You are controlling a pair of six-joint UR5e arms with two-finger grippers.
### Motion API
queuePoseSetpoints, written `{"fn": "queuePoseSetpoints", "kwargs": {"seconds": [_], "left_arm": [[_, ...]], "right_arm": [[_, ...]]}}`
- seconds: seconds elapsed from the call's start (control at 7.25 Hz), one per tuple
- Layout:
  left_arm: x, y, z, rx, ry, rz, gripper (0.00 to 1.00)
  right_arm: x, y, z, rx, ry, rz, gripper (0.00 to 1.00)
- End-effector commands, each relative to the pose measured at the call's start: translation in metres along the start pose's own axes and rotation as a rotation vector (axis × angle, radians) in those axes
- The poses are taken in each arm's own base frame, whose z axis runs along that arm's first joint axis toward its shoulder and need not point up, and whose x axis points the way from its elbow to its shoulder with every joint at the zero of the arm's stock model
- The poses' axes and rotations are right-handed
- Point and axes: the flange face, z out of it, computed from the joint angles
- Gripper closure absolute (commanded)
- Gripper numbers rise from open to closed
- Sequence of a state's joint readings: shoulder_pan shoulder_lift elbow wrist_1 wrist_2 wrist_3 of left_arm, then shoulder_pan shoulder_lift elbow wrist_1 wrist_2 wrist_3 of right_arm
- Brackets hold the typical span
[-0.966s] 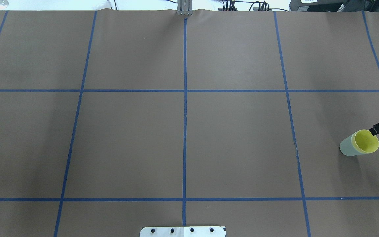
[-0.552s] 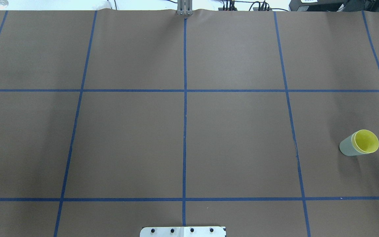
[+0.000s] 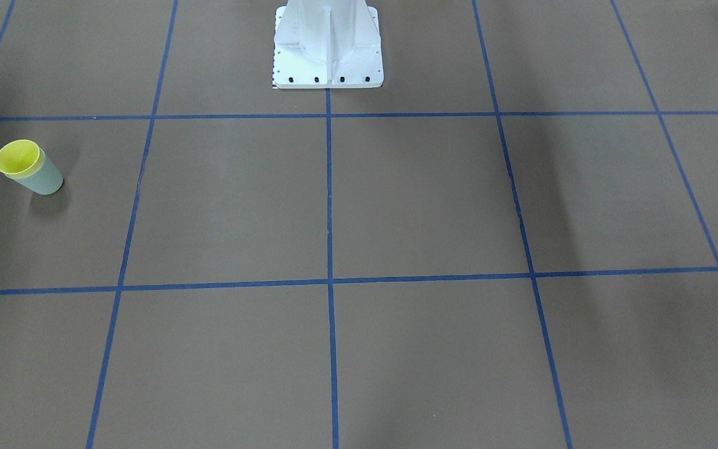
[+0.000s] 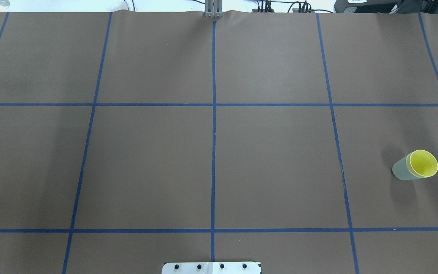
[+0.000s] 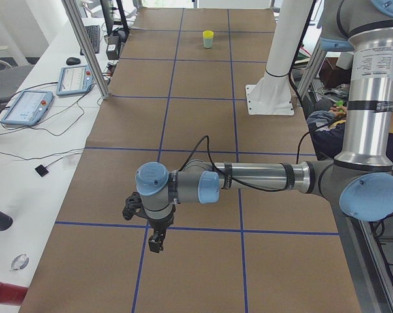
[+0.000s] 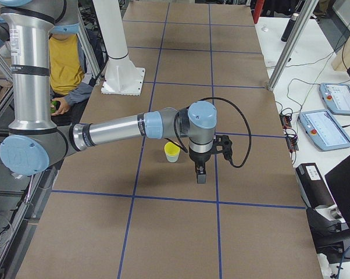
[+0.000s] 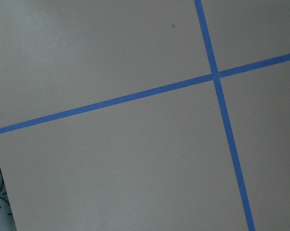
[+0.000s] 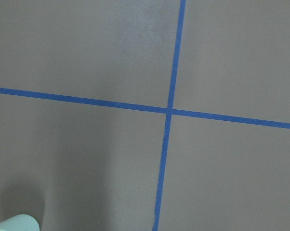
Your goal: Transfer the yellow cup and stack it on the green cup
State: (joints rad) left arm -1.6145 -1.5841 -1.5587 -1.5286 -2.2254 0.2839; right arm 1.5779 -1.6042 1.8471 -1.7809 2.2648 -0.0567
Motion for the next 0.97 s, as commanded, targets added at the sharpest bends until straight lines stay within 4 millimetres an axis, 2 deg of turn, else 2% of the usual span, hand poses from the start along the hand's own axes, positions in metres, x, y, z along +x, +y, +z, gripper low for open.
{"fn": "queuePoseSetpoints", "kwargs": {"seconds": [0.0,0.14,0.28,0.41,0.83], "left_arm": [[-0.013,0.013,-0.008,-0.025,0.010,-0.061,0.00],[-0.020,0.022,-0.016,-0.007,0.007,-0.080,0.00],[-0.009,0.034,-0.027,0.013,-0.001,-0.074,0.00],[-0.007,0.041,-0.025,0.011,0.003,-0.075,0.00],[-0.006,0.042,-0.022,0.014,0.003,-0.067,0.00]], "right_arm": [[0.034,0.031,0.033,-0.080,-0.002,0.059,0.00],[0.049,0.035,0.051,-0.078,-0.002,0.057,0.00],[0.062,0.035,0.066,-0.061,-0.001,0.045,0.00],[0.069,0.035,0.076,-0.042,-0.001,0.029,0.00],[0.075,0.036,0.082,-0.040,-0.001,0.027,0.00]]}}
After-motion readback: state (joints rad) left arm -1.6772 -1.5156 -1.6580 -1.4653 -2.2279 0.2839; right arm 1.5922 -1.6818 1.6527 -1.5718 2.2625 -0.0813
